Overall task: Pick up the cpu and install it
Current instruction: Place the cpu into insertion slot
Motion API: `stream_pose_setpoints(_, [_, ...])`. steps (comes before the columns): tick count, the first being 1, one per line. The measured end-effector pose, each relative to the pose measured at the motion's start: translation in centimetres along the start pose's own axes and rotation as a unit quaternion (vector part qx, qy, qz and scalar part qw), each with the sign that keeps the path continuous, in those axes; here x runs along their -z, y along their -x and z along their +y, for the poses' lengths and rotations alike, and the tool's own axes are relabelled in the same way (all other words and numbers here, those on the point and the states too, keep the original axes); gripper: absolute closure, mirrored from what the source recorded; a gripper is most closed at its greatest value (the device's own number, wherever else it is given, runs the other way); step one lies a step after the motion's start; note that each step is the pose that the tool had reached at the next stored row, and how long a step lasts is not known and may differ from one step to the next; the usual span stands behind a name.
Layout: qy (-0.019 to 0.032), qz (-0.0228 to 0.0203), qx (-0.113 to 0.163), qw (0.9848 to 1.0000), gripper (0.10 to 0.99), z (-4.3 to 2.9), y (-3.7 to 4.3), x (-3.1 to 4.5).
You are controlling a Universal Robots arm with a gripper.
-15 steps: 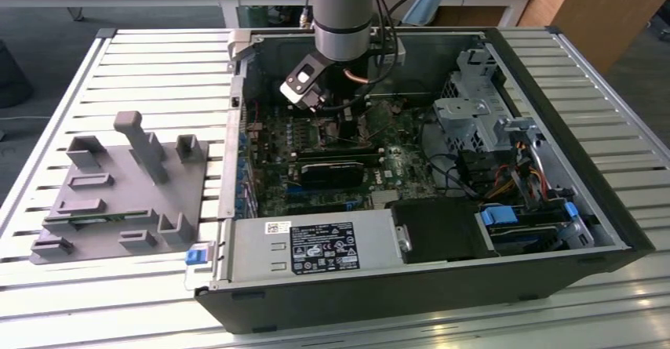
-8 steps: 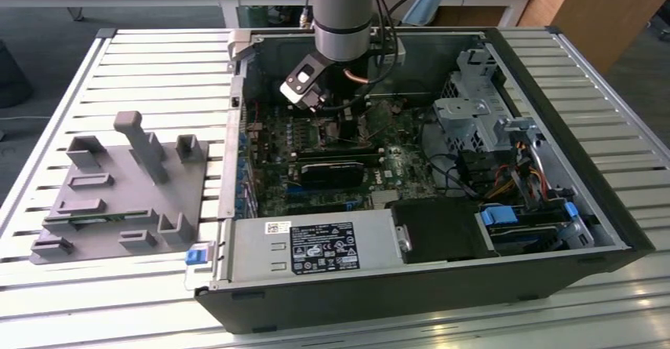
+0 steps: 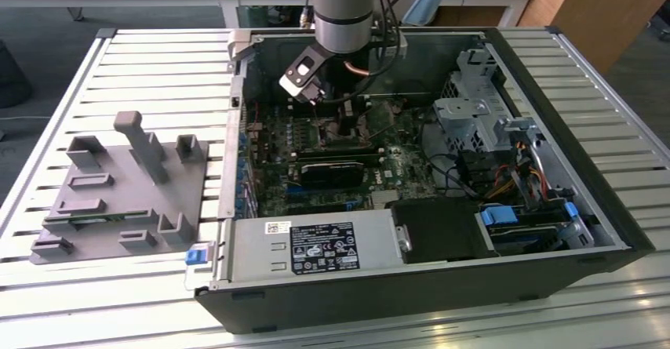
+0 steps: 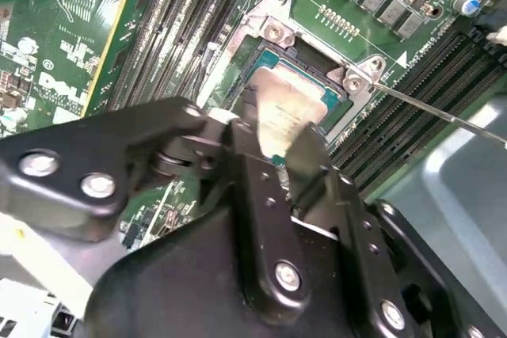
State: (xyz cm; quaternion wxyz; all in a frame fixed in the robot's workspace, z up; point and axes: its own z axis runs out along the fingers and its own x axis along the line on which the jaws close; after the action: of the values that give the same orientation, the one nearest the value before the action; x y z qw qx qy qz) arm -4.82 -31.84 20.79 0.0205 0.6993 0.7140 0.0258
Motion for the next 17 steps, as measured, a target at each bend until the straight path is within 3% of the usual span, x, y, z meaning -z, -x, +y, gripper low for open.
stream_pose_setpoints(1, [0.0, 0.0, 0.0, 1.0, 0.733, 0.01, 0.0, 0.04])
stream_pose_setpoints(2, [-0.0001, 0.0, 0.0, 1.0, 0.733, 0.01, 0.0, 0.09])
stream_pose_setpoints(4, [-0.0002, 0.0001, 0.0, 1.0, 0.851, 0.01, 0.0, 0.17])
stream_pose_setpoints(5, [-0.0003, 0.0001, 0.0, 1.0, 0.851, 0.02, 0.0, 0.22])
stream_pose_setpoints(7, [-0.0003, 0.0001, 0.0, 1.0, 0.969, 0.02, 0.0, 0.34])
stream_pose_setpoints(17, [-0.0003, 0.0002, 0.0, 1.0, 0.98, 0.07, -0.01, 1.04])
